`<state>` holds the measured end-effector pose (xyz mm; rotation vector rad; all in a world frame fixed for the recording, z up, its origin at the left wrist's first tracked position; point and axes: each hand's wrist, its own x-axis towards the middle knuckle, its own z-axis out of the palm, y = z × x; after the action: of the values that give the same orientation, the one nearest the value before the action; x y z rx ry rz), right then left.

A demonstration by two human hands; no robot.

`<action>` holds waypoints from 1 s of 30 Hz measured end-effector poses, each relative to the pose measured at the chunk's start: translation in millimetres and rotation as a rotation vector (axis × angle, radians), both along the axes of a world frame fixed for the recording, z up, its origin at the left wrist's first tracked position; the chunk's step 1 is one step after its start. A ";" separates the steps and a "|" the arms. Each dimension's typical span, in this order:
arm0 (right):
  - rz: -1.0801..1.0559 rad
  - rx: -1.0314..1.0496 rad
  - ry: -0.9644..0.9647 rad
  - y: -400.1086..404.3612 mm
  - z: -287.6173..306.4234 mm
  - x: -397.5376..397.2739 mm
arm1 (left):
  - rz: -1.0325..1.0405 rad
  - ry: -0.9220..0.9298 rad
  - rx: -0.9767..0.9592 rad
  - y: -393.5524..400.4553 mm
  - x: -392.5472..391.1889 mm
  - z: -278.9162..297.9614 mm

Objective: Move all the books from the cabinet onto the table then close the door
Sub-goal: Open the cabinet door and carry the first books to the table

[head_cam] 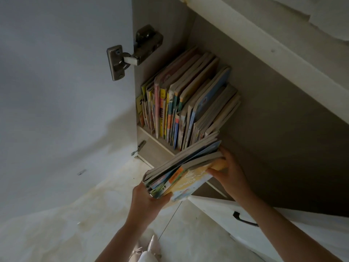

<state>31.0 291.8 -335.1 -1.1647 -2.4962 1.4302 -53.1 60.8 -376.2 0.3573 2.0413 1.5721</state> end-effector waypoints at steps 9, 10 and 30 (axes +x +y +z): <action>0.082 -0.083 -0.014 -23.6 61.3 17.5 | -0.020 -0.360 0.074 -41.3 10.2 50.9; 0.089 -0.059 -0.019 -29.4 70.8 17.7 | -0.022 -0.408 0.099 -46.9 10.9 59.0; 0.468 -0.232 -0.090 -109.6 190.9 23.0 | 0.319 -0.820 0.464 -125.9 77.0 161.2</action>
<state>53.9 182.1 -144.2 -0.7011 -2.8594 1.8494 23.9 -65.1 -215.0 -0.4251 1.1321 1.9437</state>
